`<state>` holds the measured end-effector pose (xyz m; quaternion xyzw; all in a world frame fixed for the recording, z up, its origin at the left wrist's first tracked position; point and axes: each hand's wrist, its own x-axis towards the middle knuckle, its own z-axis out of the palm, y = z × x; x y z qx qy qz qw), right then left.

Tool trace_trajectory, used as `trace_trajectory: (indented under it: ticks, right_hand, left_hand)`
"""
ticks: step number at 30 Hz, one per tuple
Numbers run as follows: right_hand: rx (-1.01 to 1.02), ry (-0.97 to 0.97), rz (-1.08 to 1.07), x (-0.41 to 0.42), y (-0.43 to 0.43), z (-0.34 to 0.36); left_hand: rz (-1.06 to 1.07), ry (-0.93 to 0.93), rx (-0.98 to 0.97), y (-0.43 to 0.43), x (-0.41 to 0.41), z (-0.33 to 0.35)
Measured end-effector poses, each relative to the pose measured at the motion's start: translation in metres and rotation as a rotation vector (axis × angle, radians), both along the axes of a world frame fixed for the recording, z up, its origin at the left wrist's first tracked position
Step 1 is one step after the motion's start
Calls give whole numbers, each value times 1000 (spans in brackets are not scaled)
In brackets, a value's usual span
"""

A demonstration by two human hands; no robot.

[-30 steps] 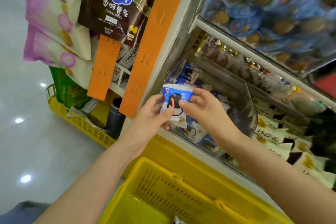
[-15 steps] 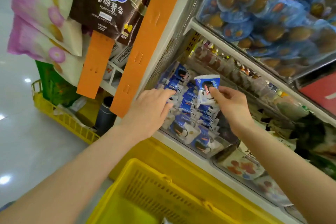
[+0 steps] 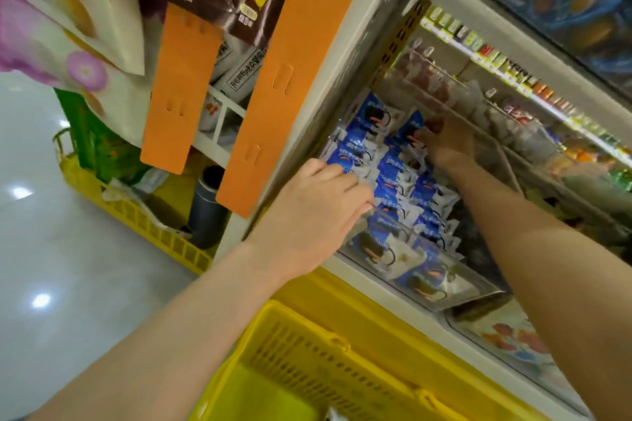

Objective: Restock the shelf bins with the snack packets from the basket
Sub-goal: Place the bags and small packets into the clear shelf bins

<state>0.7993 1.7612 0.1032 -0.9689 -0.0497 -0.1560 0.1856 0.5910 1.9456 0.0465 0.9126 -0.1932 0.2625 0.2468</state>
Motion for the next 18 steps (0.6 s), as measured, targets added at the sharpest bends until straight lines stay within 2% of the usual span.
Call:
trace_trajectory:
  ticks: [5, 8, 11, 13, 18]
  right_hand:
    - [2, 7, 115, 25, -3, -11]
    - [-120, -35, 113, 34, -4, -8]
    - [-123, -67, 115, 35, -4, -6]
    - [-232, -49, 71, 30, -3, -6]
    - [-205, -33, 128, -14, 5, 0]
  left_hand:
    - [-2, -32, 4, 2, 2, -1]
    - [-9, -27, 4, 2, 4, -2]
    - [-2, -32, 19, 2, 5, -3]
    - [4, -24, 29, 1, 5, -3]
    - [25, 3, 56, 0, 0, 2]
